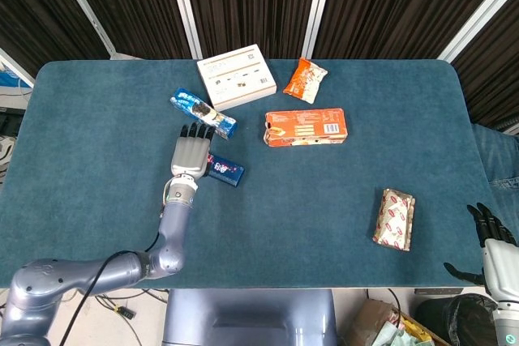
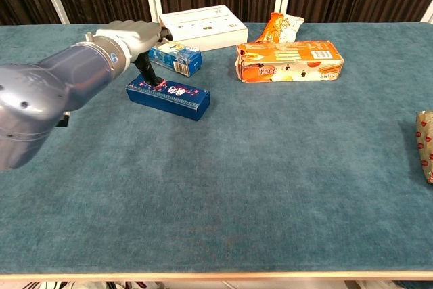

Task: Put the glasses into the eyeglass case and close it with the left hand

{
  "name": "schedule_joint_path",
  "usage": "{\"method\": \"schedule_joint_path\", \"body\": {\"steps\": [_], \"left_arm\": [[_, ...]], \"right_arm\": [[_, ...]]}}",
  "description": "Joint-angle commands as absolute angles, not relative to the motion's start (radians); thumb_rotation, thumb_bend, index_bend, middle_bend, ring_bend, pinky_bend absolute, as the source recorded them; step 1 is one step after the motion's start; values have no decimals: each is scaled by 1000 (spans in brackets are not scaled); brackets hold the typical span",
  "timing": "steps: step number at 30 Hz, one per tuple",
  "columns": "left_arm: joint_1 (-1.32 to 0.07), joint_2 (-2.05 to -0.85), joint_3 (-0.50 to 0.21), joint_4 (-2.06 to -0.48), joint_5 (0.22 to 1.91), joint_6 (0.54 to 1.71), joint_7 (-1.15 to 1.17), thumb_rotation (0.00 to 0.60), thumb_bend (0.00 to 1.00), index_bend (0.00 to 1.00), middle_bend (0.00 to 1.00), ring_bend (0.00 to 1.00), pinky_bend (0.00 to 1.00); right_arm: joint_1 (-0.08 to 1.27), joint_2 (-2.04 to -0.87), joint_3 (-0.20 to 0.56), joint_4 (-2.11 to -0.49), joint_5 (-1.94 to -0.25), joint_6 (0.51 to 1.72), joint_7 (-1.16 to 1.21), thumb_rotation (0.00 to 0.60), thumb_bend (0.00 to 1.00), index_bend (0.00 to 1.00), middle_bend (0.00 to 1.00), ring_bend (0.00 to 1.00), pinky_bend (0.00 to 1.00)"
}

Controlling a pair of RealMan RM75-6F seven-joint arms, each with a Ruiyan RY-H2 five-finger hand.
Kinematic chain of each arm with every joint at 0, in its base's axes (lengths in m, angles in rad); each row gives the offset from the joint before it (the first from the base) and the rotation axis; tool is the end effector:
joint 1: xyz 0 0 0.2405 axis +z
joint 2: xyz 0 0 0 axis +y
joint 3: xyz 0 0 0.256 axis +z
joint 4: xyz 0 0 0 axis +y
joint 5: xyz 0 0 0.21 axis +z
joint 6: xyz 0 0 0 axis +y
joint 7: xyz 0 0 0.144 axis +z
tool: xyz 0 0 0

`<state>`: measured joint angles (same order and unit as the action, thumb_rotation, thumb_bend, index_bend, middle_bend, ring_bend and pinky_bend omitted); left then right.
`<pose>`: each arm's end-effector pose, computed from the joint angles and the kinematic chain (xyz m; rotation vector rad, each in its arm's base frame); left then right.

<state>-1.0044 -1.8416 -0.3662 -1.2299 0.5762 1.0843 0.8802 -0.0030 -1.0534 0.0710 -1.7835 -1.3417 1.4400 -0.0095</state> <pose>-0.0828 0.4015 -0.0588 -1.6485 -0.8664 -0.6769 -0.3174 -0.1541 0.1677 1.1897 -1.1123 0.8219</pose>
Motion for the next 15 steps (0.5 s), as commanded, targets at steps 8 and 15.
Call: {"method": "schedule_joint_path", "body": {"steps": [8,15], "left_arm": [[-987,-1632,-274,-1441,529,982,986,600,197,78,91,0,41],[-1021,-1617,-231,-1397,465,899,1004,600,195,78,105,0,44]], "right_arm": [[-4,-1055,72,-1786,-1341,1442,-8,600,158,66,25,103,161],[-4,-1056,74,-1785,-1337,1444,-7,600,157,66,25,103,161]]}}
